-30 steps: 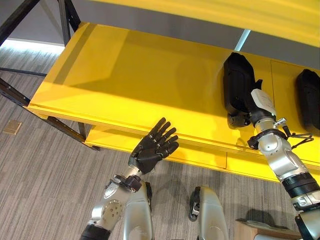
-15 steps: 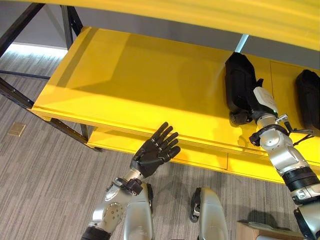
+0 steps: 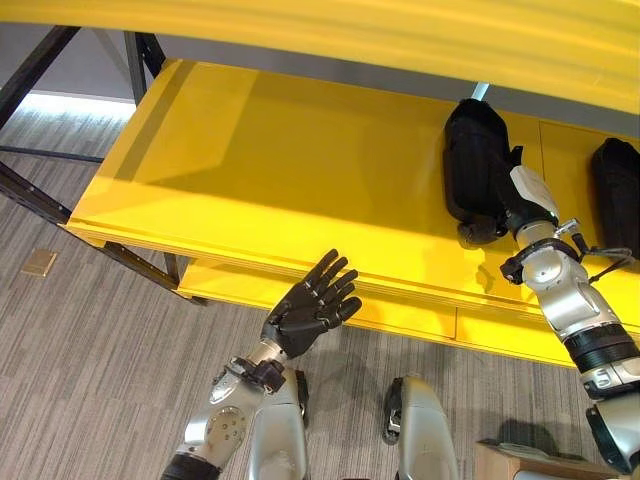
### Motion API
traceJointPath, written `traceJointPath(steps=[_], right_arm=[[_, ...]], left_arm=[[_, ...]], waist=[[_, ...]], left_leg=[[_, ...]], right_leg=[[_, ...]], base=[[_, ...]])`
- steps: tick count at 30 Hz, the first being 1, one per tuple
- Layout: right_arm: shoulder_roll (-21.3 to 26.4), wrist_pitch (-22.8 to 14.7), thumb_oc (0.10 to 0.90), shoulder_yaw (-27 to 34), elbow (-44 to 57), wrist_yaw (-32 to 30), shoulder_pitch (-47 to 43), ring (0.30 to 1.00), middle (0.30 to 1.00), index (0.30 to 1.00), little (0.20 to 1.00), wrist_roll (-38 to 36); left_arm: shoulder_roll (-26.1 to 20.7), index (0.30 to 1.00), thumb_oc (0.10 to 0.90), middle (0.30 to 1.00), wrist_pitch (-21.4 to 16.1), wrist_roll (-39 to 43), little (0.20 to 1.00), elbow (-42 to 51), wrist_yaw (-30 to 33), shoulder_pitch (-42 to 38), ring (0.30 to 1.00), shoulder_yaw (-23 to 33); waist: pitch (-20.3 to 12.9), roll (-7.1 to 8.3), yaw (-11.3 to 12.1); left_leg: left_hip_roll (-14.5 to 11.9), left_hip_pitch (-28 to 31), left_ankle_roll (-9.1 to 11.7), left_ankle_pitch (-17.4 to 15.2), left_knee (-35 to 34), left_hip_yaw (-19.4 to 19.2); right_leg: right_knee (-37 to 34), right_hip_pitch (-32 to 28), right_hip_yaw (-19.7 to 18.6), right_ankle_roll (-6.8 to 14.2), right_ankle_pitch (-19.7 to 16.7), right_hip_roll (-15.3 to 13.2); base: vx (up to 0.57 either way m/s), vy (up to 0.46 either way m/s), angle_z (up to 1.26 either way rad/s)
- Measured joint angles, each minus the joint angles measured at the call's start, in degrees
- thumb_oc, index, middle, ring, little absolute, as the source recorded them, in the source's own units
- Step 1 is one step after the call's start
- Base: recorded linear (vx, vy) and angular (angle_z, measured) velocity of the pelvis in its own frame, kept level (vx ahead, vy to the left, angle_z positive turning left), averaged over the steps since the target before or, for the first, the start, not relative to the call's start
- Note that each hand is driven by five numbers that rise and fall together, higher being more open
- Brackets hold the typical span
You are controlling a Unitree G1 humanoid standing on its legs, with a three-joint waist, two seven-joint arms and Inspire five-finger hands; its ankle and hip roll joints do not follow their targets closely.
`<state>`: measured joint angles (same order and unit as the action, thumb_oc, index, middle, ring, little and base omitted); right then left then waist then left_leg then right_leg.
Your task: Move parts from the plastic box to the shelf.
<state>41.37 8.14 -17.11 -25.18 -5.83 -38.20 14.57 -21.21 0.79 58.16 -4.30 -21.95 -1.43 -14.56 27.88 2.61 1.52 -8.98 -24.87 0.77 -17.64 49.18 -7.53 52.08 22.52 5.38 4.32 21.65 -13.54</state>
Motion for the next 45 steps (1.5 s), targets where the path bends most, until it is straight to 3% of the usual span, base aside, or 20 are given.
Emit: traceJointPath(steps=[7, 20, 31, 45], right_arm=[[0.1, 0.2, 0.900, -0.2, 0.9, 1.0, 0.0, 1.000, 1.000, 1.000, 1.000, 1.4], [1.9, 2.3, 0.900, -0.6, 14.2, 8.8, 9.2, 1.000, 1.000, 1.000, 1.000, 14.5], [2.4, 6.3, 0.900, 0.1, 21.2, 12.9, 11.8, 1.000, 1.000, 1.000, 1.000, 16.9], [2.4, 6.0, 0.900, 0.4, 25.0, 14.6, 14.0, 1.000, 1.000, 1.000, 1.000, 21.3]], left_arm=[[0.0, 1.000, 0.900, 1.000, -0.2, 0.0, 1.000, 0.0, 0.0, 0.0, 1.000, 0.0], [-0.4, 1.000, 0.900, 1.000, -0.8, -0.1, 1.000, 0.0, 0.0, 1.1, 1.000, 1.0], [-0.6, 1.000, 0.900, 1.000, -1.1, -2.0, 1.000, 0.9, 0.1, 1.8, 1.000, 2.5], [-0.7, 1.000, 0.900, 1.000, -0.9, -2.3, 1.000, 1.1, 0.1, 2.3, 1.000, 3.4]], waist=[[0.0, -0.03, -0.7], [0.1, 0.13, -1.3], [0.8, 1.51, -1.5], [0.9, 1.56, -1.6]], left_leg=[[0.0, 0.0, -0.1, 0.1, -0.4, -0.3], [-0.1, -0.1, 0.0, 0.2, -1.6, -0.7], [-0.4, -0.1, -0.2, 0.1, -2.0, -1.0], [-0.9, 0.0, -0.2, 0.1, -2.4, -1.3]], right_leg=[[-0.6, 0.1, 0.0, 0.1, -0.3, 0.0], [-1.9, 0.4, -0.1, 0.1, -0.5, 0.3], [-3.2, 0.1, -0.1, 0.5, -1.0, 0.7], [-4.0, -0.1, -0.1, 0.4, -1.5, 1.3]], base=[[-0.02, 0.002, 0.00], [-0.01, -0.001, 0.00], [0.00, 0.000, 0.00], [0.00, -0.001, -0.01]])
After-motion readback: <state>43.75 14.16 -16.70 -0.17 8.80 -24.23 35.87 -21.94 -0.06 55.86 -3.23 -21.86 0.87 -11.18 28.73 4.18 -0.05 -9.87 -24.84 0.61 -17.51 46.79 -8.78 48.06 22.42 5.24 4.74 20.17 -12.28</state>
